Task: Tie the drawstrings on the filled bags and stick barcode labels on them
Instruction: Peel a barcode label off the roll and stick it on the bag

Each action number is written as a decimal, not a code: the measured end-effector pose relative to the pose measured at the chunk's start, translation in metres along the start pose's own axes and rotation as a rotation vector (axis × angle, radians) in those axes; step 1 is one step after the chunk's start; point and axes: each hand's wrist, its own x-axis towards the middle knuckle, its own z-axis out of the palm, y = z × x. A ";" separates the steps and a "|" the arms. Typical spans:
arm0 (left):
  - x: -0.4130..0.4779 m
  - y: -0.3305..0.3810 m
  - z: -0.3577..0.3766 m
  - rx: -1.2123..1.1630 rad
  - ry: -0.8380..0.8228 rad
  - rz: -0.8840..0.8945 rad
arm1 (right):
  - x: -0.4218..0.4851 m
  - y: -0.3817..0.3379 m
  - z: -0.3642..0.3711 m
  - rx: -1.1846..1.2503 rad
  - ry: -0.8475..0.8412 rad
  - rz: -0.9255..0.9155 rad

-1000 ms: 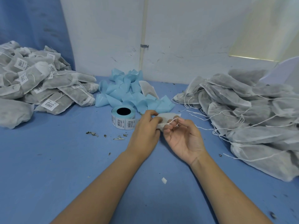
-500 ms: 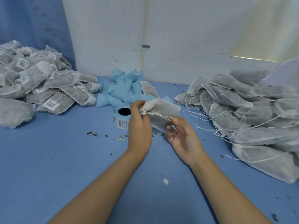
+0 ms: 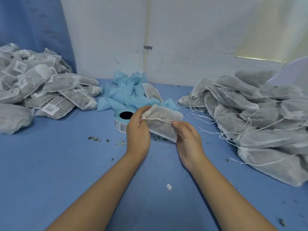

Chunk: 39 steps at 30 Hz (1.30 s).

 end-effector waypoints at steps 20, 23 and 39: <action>-0.004 0.004 0.013 -0.058 0.076 -0.122 | 0.001 0.002 -0.001 -0.044 -0.071 0.005; -0.001 0.008 0.014 -0.263 0.071 -0.275 | 0.000 0.001 -0.001 -0.029 -0.117 0.012; 0.015 0.006 -0.013 -0.267 0.001 -0.210 | 0.009 0.025 0.003 -0.820 -0.097 -0.220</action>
